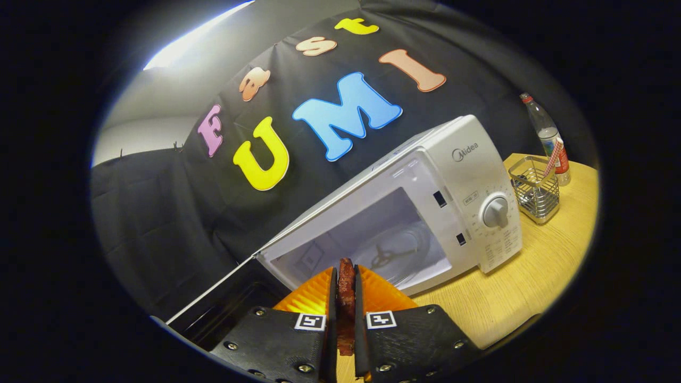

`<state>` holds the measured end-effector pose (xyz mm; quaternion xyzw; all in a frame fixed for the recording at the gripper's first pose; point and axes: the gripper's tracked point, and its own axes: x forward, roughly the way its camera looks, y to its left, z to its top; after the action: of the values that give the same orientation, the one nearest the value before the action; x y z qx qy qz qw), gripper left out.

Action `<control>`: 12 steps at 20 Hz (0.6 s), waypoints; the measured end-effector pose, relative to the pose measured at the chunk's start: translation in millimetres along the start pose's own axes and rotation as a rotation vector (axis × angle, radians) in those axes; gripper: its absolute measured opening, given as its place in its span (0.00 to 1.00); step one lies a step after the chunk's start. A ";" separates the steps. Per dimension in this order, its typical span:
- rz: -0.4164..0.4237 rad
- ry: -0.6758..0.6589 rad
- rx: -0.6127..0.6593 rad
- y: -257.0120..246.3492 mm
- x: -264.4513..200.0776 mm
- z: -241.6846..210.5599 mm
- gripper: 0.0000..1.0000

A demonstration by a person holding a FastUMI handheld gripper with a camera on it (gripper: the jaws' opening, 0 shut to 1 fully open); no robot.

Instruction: Open the microwave, put the food inside, and close the microwave door.

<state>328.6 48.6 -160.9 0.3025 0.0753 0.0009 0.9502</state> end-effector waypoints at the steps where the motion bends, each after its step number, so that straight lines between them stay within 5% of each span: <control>1: -0.007 -0.004 0.009 0.1 10.6 -2.7 0.13; 12: -0.119 -0.126 0.196 -23.8 122.8 -16.0 0.13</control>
<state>446.6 44.1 -205.0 0.3886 0.0328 -0.0817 0.9172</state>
